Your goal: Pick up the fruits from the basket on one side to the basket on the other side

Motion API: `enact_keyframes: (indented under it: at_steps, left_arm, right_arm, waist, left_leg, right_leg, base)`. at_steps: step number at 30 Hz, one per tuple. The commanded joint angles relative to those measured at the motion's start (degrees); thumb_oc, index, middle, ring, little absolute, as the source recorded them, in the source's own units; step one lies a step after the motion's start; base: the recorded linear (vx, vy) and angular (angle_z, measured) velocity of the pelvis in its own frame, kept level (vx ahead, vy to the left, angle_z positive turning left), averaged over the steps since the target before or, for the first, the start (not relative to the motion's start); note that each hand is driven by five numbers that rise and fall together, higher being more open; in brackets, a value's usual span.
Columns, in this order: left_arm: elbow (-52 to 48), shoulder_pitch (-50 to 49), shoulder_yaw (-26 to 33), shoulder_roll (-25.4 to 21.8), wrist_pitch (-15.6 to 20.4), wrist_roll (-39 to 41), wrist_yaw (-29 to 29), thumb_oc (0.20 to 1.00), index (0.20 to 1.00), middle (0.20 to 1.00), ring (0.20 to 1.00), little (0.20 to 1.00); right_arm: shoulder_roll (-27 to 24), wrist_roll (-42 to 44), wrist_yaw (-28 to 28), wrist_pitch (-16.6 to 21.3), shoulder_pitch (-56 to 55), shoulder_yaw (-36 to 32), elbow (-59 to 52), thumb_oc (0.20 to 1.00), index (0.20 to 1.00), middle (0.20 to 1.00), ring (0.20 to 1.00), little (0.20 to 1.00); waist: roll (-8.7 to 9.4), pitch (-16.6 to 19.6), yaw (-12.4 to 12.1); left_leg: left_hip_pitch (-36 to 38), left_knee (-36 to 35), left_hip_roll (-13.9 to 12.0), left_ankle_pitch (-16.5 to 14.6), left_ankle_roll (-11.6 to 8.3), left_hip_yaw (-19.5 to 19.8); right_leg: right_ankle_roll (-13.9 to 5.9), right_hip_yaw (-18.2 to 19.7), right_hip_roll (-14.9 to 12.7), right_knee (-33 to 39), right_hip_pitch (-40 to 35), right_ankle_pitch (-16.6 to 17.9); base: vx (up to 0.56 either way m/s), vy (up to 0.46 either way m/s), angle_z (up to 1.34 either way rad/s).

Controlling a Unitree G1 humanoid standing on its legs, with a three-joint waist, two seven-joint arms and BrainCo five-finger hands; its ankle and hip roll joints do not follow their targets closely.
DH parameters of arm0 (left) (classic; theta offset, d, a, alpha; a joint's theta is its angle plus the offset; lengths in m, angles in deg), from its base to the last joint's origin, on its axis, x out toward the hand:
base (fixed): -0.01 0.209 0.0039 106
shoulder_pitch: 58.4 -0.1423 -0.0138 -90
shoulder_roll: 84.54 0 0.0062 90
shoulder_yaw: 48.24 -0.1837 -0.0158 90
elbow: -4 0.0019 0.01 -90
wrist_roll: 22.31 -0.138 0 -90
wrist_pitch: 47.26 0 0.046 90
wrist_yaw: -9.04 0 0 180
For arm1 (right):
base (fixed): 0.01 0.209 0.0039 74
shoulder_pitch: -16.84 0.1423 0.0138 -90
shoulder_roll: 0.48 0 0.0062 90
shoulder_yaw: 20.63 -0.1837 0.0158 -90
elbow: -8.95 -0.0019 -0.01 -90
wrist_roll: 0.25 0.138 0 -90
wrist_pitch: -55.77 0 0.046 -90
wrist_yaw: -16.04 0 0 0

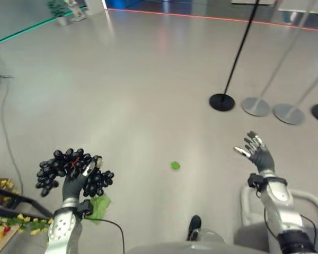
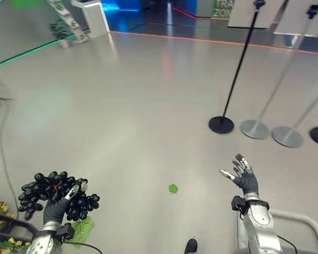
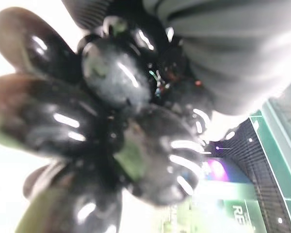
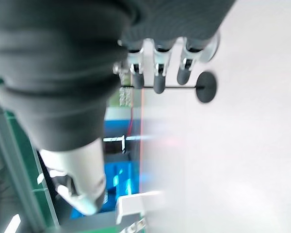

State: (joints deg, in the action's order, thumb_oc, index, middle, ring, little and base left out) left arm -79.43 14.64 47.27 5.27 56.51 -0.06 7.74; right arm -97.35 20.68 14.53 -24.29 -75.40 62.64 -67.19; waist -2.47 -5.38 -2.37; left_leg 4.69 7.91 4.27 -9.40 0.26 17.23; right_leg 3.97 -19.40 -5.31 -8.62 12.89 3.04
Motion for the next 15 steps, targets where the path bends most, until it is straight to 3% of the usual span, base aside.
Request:
enact_keyframes:
  at_steps: [1, 4, 5, 7, 8, 9, 10, 11, 12, 13, 15]
  left_arm:
    - [-5.51, 4.01, 1.34, -2.70, 4.32, 3.17, 1.40, 0.200, 0.200, 0.200, 0.200, 0.200]
    - [-5.72, 4.04, 0.46, -2.62, 4.01, 3.73, 1.94, 0.200, 0.200, 0.200, 0.200, 0.200]
    - [-5.72, 4.04, 0.44, -2.62, 4.01, 3.73, 1.94, 0.200, 0.200, 0.200, 0.200, 0.200]
    - [-6.10, 4.47, 0.44, -2.46, 4.18, 3.62, 1.49, 0.200, 0.200, 0.200, 0.200, 0.200]
    - [-6.00, 4.89, 0.87, -2.82, 4.21, 3.32, 1.69, 0.200, 0.200, 0.200, 0.200, 0.200]
    - [-6.01, 4.88, 0.90, -2.83, 4.20, 3.32, 1.69, 0.200, 0.200, 0.200, 0.200, 0.200]
    - [-6.62, 5.06, 1.11, -3.16, 4.18, 3.37, 2.67, 0.200, 0.200, 0.200, 0.200, 0.200]
    - [-6.85, 5.01, 1.29, -3.34, 4.23, 3.40, 2.92, 0.200, 0.200, 0.200, 0.200, 0.200]
    - [-7.20, 5.13, 1.52, -3.50, 4.27, 3.53, 3.17, 0.200, 0.200, 0.200, 0.200, 0.200]
    - [-7.26, 5.03, 1.58, -3.51, 4.23, 3.55, 3.19, 0.200, 0.200, 0.200, 0.200, 0.200]
    - [-6.97, 6.10, 1.99, -4.52, 4.19, 4.00, 3.16, 0.200, 0.200, 0.200, 0.200, 0.200]
  right_arm:
    - [-3.24, 0.72, -0.67, 3.46, -0.15, -2.56, -5.52, 1.000, 1.000, 1.000, 1.000, 1.000]
    - [-3.97, 0.42, -0.77, 3.51, -1.17, -4.08, -6.54, 1.000, 1.000, 1.000, 1.000, 1.000]
    - [-3.98, 0.43, -0.76, 3.51, -1.19, -4.10, -6.54, 1.000, 1.000, 1.000, 1.000, 1.000]
    - [-3.87, 0.36, -0.89, 3.80, -1.39, -4.53, -7.06, 1.000, 1.000, 1.000, 1.000, 1.000]
    - [-3.82, 0.34, -0.58, 3.94, -1.01, -4.29, -7.20, 1.000, 1.000, 1.000, 1.000, 1.000]
    - [-3.81, 0.35, -0.58, 3.95, -0.98, -4.26, -7.18, 1.000, 1.000, 1.000, 1.000, 1.000]
    - [-3.57, 0.89, 0.50, 4.10, -0.90, -3.17, -7.05, 1.000, 1.000, 1.000, 1.000, 1.000]
    - [-3.29, 0.72, 0.52, 4.06, -1.01, -2.87, -7.12, 1.000, 1.000, 1.000, 1.000, 1.000]
    - [-3.09, 0.68, 0.87, 4.19, -1.11, -2.72, -7.58, 1.000, 1.000, 1.000, 1.000, 1.000]
    - [-3.06, 0.68, 0.89, 4.19, -1.14, -2.66, -7.60, 1.000, 1.000, 1.000, 1.000, 1.000]
    - [-2.08, 0.85, 1.61, 4.14, -1.31, -2.02, -8.70, 1.000, 1.000, 1.000, 1.000, 1.000]
  waist:
    - [0.07, -1.47, 1.22]
    - [-0.53, -2.44, 2.10]
    - [-0.55, -2.44, 2.13]
    - [-0.62, -3.33, 2.63]
    - [0.25, -3.83, 3.45]
    - [0.28, -3.91, 3.39]
    - [1.28, -3.64, 4.15]
    - [0.92, -3.28, 4.19]
    - [1.05, -3.01, 4.49]
    - [0.95, -3.13, 4.56]
    - [0.94, -2.10, 5.05]
  left_leg:
    - [3.40, -4.15, -3.94, 5.25, -8.07, 6.36]
    - [-0.57, -7.13, -6.12, 8.58, -8.32, -0.24]
    - [-0.48, -7.30, -6.18, 8.65, -8.36, -0.20]
    - [-4.61, -8.80, -8.07, 12.66, -8.43, -7.45]
    - [-4.90, -6.42, -8.63, 10.75, -6.94, -15.17]
    - [-4.89, -6.20, -8.63, 10.57, -6.92, -15.26]
    - [-3.66, -0.22, -10.06, 7.72, -5.82, -22.38]
    - [-2.21, 0.49, -10.89, 6.15, -6.42, -22.75]
    - [-0.75, 2.49, -12.31, 6.78, -6.78, -25.31]
    - [-0.67, 2.79, -12.56, 6.50, -6.94, -25.24]
    - [3.15, 4.48, -15.10, 6.99, -8.09, -29.20]
  right_leg:
    - [-10.98, -0.56, -5.85, 2.50, -6.71, 0.98]
    - [-11.28, -4.00, -7.72, 2.20, -9.93, -1.22]
    - [-11.25, -4.05, -7.69, 2.18, -9.96, -1.28]
    - [-11.77, -6.79, -9.52, 2.01, -12.22, -1.97]
    - [-11.79, -8.81, -10.77, 1.83, -12.49, -1.20]
    - [-11.81, -8.70, -10.79, 1.77, -12.51, -1.24]
    - [-11.00, -11.09, -11.80, 1.15, -12.01, -1.26]
    - [-11.31, -10.66, -11.27, 0.76, -12.12, -2.53]
    - [-10.89, -12.09, -11.58, 0.53, -12.00, -2.40]
    - [-10.86, -12.14, -11.40, 0.38, -12.19, -2.64]
    - [-10.20, -16.94, -12.47, -0.81, -11.80, -2.90]
  base:
    - [-0.08, -0.187, 0.40]
    - [-0.10, -0.154, 0.58]
    - [-0.07, -0.056, 0.84]
    - [-0.12, -0.074, 0.61]
    - [-0.14, -0.115, 0.45]
    - [-0.25, -0.144, 0.72]
    - [-0.13, -0.089, 0.60]
    - [-0.20, -0.096, 0.44]
    - [-0.05, -0.042, 0.06]
    - [-0.19, 0.003, 0.05]
    - [-0.22, 0.033, 0.43]
